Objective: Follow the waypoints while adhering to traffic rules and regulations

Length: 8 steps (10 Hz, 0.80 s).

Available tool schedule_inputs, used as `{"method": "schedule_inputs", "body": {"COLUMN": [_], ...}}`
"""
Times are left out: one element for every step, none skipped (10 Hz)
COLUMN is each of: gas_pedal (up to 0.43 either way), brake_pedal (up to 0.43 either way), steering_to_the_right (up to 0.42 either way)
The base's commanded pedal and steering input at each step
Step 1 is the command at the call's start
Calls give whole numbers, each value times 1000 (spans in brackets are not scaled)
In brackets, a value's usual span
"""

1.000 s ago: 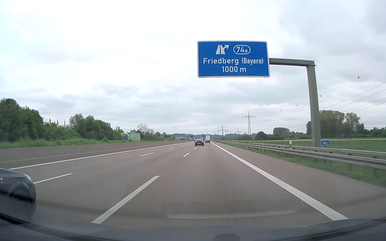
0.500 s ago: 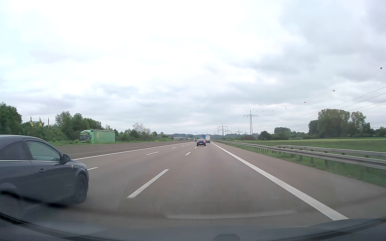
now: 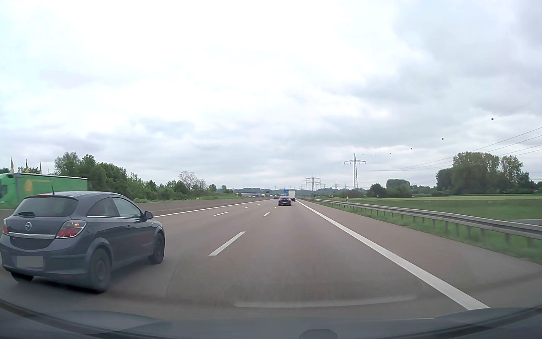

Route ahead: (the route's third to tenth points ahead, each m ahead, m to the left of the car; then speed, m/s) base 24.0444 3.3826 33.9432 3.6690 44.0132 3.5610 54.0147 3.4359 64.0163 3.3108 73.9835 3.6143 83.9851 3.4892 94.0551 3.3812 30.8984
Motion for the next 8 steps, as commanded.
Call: {"method": "schedule_inputs", "body": {"gas_pedal": [311,311,311,311,299,260,220,209], "brake_pedal": [0,0,0,0,0,0,0,0], "steering_to_the_right": [-4,-4,-4,-4,-4,-4,-4,-5]}}
